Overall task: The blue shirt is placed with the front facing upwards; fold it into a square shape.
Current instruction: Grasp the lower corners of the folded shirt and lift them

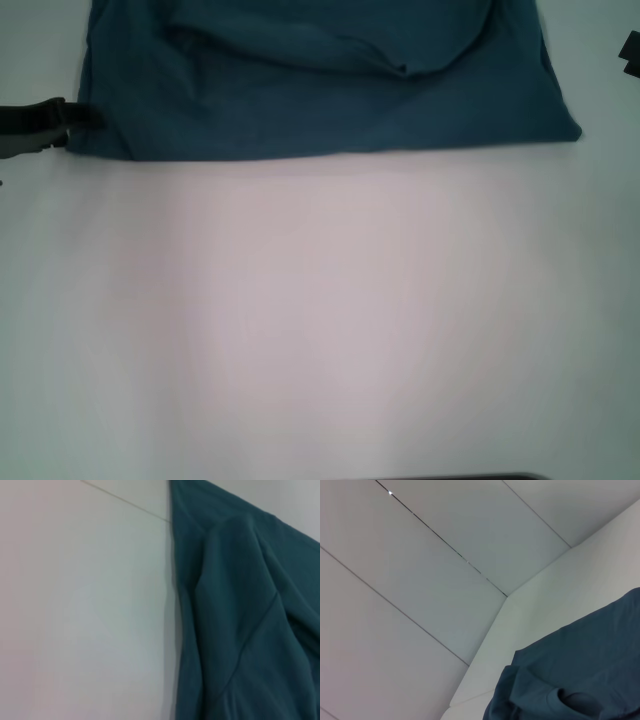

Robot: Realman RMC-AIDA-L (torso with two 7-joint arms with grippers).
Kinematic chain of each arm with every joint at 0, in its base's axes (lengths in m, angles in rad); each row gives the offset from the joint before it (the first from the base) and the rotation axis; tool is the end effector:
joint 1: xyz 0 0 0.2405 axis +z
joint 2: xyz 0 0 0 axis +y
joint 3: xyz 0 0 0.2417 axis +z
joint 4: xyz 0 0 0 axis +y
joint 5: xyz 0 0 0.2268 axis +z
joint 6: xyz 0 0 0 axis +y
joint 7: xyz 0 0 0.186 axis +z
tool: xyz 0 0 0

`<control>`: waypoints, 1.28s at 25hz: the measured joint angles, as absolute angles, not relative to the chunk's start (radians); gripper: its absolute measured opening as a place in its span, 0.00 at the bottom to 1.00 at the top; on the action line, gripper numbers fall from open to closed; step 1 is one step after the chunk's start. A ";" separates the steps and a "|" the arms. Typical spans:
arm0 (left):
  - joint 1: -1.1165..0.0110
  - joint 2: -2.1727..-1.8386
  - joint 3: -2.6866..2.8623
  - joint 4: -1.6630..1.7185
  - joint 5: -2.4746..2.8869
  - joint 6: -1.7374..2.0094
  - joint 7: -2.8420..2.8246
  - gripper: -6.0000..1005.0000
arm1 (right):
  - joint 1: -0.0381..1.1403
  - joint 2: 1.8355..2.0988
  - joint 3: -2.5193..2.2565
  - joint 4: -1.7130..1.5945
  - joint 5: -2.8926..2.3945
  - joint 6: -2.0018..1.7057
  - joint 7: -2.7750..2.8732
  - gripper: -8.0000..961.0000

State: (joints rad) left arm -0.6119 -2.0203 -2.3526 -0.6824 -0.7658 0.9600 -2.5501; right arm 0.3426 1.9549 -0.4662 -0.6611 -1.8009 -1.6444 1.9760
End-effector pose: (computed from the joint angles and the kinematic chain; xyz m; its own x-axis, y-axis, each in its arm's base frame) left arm -0.3310 0.4316 0.0048 0.1537 0.8168 0.5561 0.9573 0.0163 -0.2886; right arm 0.3138 0.3297 0.0826 0.1595 -0.6184 -0.7695 -0.8975 -0.4154 0.1478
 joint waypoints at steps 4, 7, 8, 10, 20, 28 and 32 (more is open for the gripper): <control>-0.622 -2.027 -2.348 -0.681 -0.757 0.975 -2.551 0.61 | 0.342 1.954 -0.466 -0.661 -1.800 -1.646 1.977 0.78; -0.631 -2.030 -2.347 -0.681 -0.755 0.987 -2.551 0.61 | 0.342 1.954 -0.466 -0.661 -1.800 -1.647 1.977 0.78; -0.633 -2.031 -2.347 -0.681 -0.753 0.989 -2.551 0.61 | 0.342 1.954 -0.466 -0.661 -1.800 -1.647 1.977 0.78; -0.638 -2.032 -2.347 -0.681 -0.748 0.990 -2.551 0.61 | 0.342 1.954 -0.466 -0.661 -1.800 -1.648 1.977 0.78; -0.685 -2.035 -2.284 -0.683 -0.626 1.009 -2.673 0.52 | 0.329 1.954 -0.459 -0.657 -1.795 -1.648 1.977 0.78; -0.703 -2.072 -2.281 -0.752 -0.574 0.994 -2.706 0.32 | 0.327 1.951 -0.441 -0.647 -1.795 -1.651 1.977 0.78; -0.683 -2.089 -2.304 -0.806 -0.580 1.016 -2.707 0.24 | 0.326 1.951 -0.437 -0.647 -1.794 -1.655 1.977 0.78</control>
State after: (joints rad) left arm -0.6830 -2.0886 -2.3036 -0.8062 -0.5803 1.0165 -2.7072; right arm 0.3260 1.9511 -0.4371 -0.6473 -1.7945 -1.6551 1.9773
